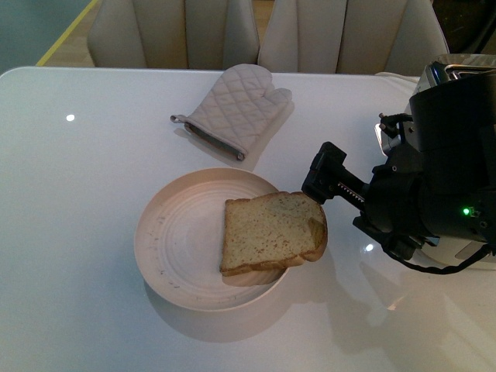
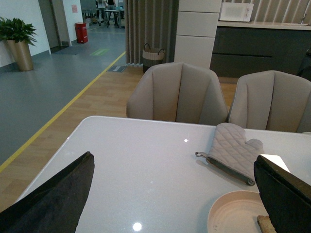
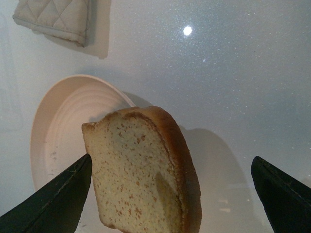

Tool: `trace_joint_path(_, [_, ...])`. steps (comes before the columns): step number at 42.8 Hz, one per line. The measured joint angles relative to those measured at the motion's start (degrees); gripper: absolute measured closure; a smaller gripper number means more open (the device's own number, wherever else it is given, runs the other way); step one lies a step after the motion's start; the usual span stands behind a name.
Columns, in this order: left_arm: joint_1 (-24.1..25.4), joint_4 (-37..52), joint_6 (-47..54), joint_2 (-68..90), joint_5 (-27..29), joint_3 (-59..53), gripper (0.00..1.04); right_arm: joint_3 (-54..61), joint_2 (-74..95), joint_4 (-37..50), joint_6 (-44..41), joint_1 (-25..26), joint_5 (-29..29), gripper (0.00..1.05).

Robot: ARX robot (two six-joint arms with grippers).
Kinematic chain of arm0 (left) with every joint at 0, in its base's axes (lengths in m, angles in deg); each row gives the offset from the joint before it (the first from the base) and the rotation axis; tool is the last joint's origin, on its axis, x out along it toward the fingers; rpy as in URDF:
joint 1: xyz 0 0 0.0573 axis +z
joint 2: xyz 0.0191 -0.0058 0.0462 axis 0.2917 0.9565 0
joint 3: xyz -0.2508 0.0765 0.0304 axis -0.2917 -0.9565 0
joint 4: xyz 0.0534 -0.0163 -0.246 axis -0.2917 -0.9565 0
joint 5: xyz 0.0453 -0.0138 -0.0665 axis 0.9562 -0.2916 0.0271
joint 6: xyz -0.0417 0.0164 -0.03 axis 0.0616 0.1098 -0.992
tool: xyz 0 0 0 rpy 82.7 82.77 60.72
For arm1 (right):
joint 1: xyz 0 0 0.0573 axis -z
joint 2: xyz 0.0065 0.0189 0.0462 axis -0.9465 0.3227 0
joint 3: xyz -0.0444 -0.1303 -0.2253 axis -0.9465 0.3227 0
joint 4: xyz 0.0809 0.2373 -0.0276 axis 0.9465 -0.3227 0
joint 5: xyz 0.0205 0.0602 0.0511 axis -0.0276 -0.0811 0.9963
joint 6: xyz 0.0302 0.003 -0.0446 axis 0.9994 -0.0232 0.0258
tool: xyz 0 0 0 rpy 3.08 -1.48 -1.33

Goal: Put bread into toaster

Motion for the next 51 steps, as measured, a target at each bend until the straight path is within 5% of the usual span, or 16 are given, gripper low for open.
trace_joint_path(19, [0.00, 0.00, 0.00, 0.00, 0.00, 0.00, 0.07, -4.00, 8.07, 2.54, 7.13, -2.47, 2.93, 0.09])
trace_joint_path(33, [0.00, 0.00, 0.00, 0.00, 0.00, 0.00, 0.07, -4.33, 8.15, 5.33, 10.84, -2.75, 4.72, 0.68])
trace_joint_path(42, [0.00, 0.00, 0.00, 0.00, 0.00, 0.00, 0.07, -1.77, 2.69, 6.71, 12.20, -2.03, 5.92, 0.97])
trace_joint_path(51, [0.00, 0.00, 0.00, 0.00, 0.00, 0.00, 0.07, -0.33, -12.35, 1.86, 10.38, 1.14, 5.51, 1.02])
